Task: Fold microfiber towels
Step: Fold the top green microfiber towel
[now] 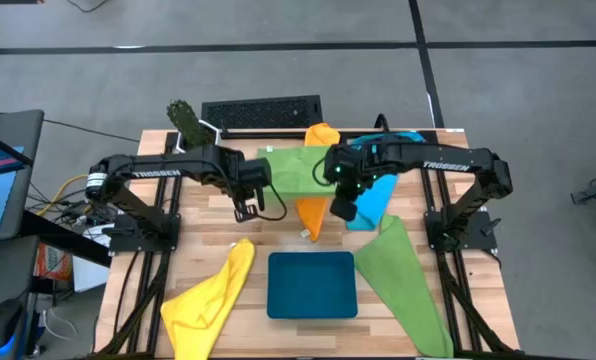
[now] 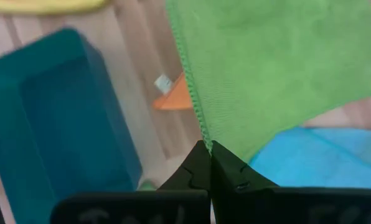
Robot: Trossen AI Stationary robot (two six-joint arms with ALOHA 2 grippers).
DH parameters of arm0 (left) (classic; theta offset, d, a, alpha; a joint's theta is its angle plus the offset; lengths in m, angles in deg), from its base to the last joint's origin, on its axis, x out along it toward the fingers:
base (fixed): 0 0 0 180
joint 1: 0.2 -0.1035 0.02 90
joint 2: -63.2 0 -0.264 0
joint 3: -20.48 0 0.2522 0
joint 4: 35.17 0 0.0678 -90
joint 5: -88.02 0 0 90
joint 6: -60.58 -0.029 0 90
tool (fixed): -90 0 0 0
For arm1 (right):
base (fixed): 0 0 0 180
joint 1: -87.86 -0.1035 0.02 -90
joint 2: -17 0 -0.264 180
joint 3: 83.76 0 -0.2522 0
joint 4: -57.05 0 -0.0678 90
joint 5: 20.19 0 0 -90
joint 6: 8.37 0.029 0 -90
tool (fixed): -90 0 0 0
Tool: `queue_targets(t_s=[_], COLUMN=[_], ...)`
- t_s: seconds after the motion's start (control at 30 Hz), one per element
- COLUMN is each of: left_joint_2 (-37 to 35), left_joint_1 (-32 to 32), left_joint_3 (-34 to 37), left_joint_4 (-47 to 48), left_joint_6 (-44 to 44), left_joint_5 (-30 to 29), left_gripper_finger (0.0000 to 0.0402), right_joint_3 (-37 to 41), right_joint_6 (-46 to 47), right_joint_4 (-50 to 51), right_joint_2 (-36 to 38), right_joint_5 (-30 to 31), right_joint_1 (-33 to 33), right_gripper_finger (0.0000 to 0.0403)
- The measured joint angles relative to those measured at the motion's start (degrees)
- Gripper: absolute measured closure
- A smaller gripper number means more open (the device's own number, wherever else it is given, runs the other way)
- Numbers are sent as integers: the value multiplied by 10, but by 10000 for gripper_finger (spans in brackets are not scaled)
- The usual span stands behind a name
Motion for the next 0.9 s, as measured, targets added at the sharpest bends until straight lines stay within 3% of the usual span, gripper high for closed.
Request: queue_targets(t_s=[0.13, 0.23, 0.4, 0.57, 0.9], left_joint_2=[0, 0, 0, 0, 2], left_joint_1=[14, 11, -20, -91, -239], left_joint_3=[40, 64, 107, 132, 171], left_joint_4=[-24, -51, -101, -181, -318], left_joint_6=[10, -9, -58, -141, -251], left_joint_5=[-1, -35, -60, -93, -13], left_gripper_finger=[401, 401, 401, 401, 401], right_joint_3=[34, 55, 94, 113, 156], right_joint_6=[-13, -35, -74, -128, -187], right_joint_4=[-17, -30, -65, -108, -225], right_joint_2=[-3, -5, -7, -9, -10], right_joint_5=[-3, -3, -8, -13, -55], right_joint_1=[-13, 4, 59, 138, 262], right_gripper_finger=[386, 386, 383, 384, 381])
